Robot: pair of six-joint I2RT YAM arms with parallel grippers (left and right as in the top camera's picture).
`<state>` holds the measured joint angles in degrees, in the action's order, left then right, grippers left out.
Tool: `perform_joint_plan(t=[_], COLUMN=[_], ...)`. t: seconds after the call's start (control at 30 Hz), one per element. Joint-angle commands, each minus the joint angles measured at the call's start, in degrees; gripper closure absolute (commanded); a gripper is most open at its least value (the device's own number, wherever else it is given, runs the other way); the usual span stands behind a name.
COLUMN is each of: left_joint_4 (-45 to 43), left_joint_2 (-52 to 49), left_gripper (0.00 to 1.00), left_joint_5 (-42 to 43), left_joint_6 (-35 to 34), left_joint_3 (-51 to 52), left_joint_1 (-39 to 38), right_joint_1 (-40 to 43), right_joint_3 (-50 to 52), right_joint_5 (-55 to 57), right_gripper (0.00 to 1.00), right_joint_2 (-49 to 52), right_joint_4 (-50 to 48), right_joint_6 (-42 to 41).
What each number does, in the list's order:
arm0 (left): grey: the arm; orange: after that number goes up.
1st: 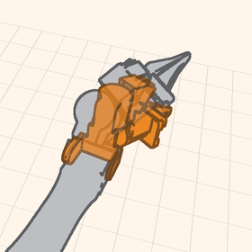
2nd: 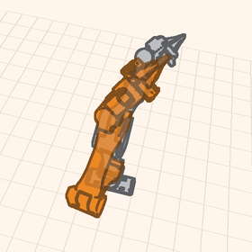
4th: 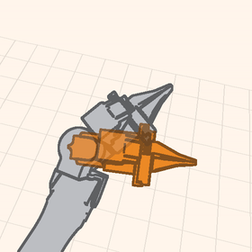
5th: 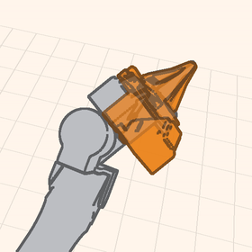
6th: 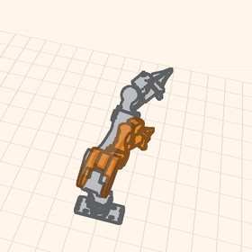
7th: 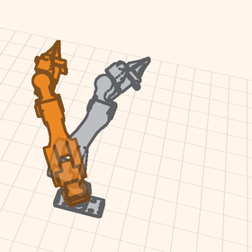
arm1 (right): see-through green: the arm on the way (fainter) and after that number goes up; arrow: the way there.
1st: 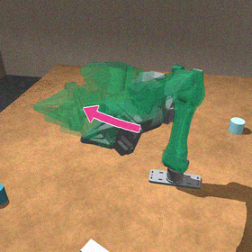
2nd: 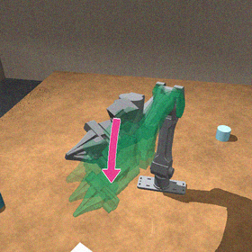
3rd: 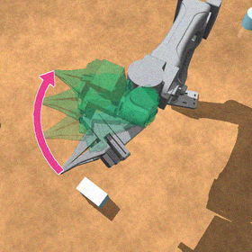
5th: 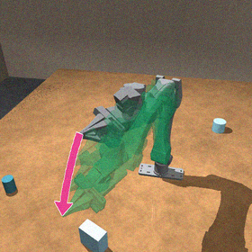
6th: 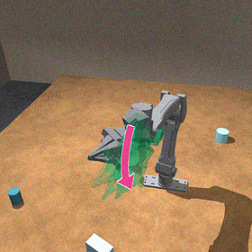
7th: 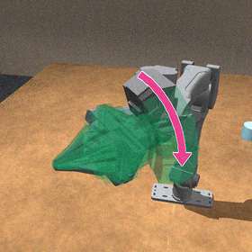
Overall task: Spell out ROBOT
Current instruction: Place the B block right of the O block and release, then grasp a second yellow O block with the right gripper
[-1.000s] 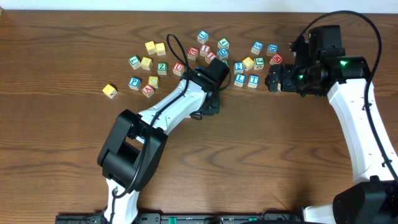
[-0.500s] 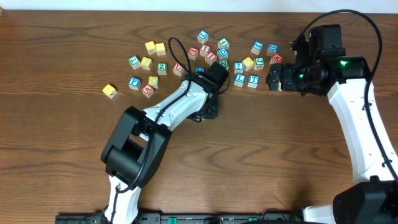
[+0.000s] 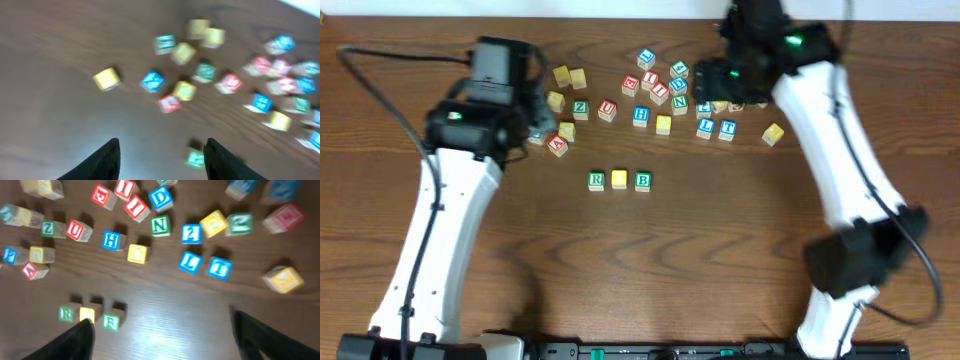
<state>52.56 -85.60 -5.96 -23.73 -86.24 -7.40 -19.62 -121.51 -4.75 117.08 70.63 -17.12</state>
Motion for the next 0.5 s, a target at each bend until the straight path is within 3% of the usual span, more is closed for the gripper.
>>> perform_joint_plan(t=[0.0, 0.2, 0.47], left_joint_4=[2.2, 2.7, 3.0], left_joint_2=[0.0, -0.1, -0.1], left_gripper=[0.47, 0.47, 0.47], left_joint_5=[-1.2, -1.2, -1.2], left_joint_6=[1.2, 1.2, 1.2], left_joint_3=[-0.9, -0.2, -0.2], left_joint_1=[4.6, 5.7, 5.7], right_joint_1=[-3.1, -9.0, -9.2], right_joint_3=[-4.8, -4.8, -4.8], right_joint_5=[3.4, 8.0, 8.8], right_gripper=[0.22, 0.25, 0.41], right_joint_2=[7.0, 15.4, 23.5], right_joint_4=[-0.6, -7.7, -10.5], right_joint_6=[-8.5, -14.5, -16.0])
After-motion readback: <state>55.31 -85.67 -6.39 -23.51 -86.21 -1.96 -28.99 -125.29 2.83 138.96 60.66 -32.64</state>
